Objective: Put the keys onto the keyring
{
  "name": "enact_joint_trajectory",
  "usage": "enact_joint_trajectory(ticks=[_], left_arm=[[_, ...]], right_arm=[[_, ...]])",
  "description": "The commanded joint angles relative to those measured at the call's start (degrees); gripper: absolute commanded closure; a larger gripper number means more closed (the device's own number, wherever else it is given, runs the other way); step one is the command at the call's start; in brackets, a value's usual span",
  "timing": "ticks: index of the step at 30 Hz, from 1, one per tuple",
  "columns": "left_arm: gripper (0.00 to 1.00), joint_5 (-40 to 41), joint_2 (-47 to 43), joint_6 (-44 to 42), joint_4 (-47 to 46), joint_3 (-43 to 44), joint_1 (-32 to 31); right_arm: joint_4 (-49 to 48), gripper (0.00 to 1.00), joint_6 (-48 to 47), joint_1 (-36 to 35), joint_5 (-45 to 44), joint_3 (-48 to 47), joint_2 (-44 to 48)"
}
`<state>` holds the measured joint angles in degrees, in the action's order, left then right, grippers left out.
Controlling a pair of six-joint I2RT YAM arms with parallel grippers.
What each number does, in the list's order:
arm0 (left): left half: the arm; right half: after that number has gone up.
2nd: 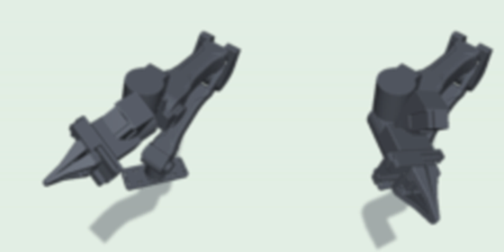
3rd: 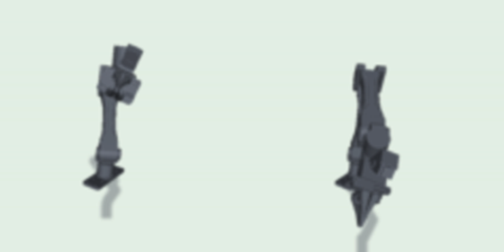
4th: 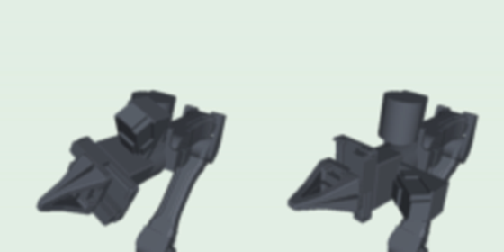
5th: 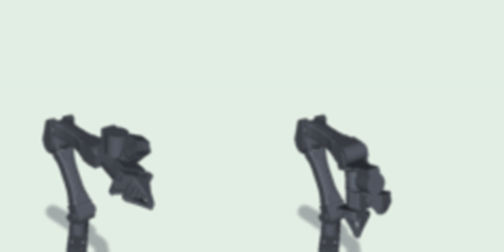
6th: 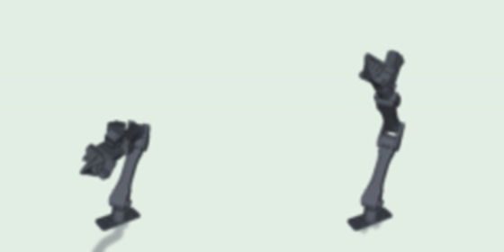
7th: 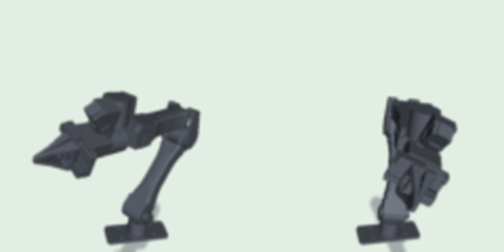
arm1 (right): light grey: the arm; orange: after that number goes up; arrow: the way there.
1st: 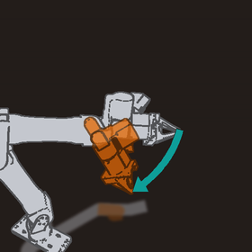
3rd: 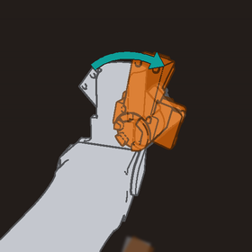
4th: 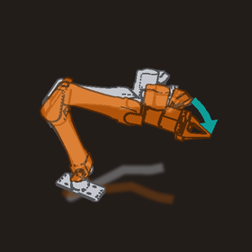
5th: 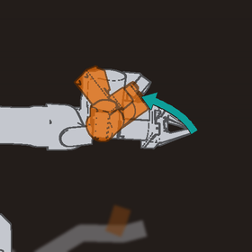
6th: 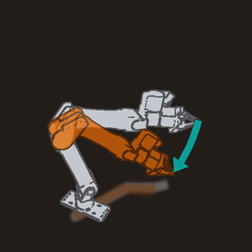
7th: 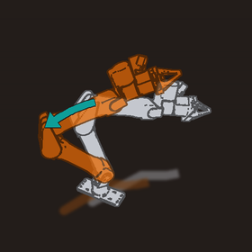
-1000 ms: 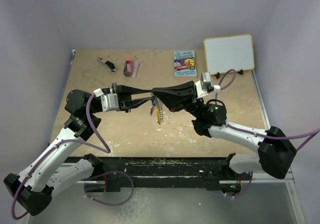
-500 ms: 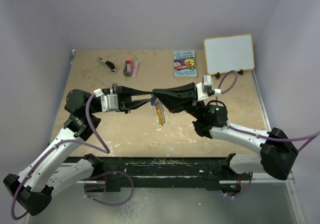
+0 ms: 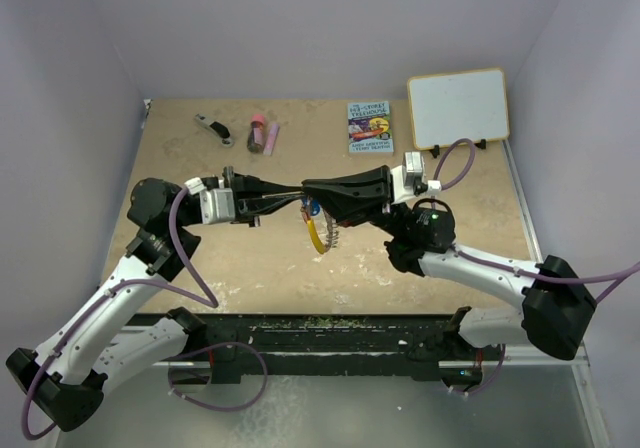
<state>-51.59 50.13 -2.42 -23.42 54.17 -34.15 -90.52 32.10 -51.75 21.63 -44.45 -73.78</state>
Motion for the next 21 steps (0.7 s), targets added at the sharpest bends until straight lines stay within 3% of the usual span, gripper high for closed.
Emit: enact_joint_trajectory(ticks=[1,13,15,21], left_arm=[[0.97,-0.3,0.0,-0.4,-1.0,2.5,-0.4],[0.97,-5.0,0.4,-6.0,7.4,6.0,-0.3],[0.97,-6.2,0.5,-7.6,9.2,6.9,-0.3],[0.97,-8.6,1.1,-12.2,14.9,9.9,-0.3]], right_arm=[[1.0,1.00,-1.6,-0.8,2.4,-3.1,1.2],[7.2,1.00,-2.7,-0.8,3.8,-3.8,2.2],[7.3,0.95,-2.7,-0.8,3.7,-3.5,2.2],[8.4,0.92,-2.7,-0.8,3.6,-3.3,2.7]])
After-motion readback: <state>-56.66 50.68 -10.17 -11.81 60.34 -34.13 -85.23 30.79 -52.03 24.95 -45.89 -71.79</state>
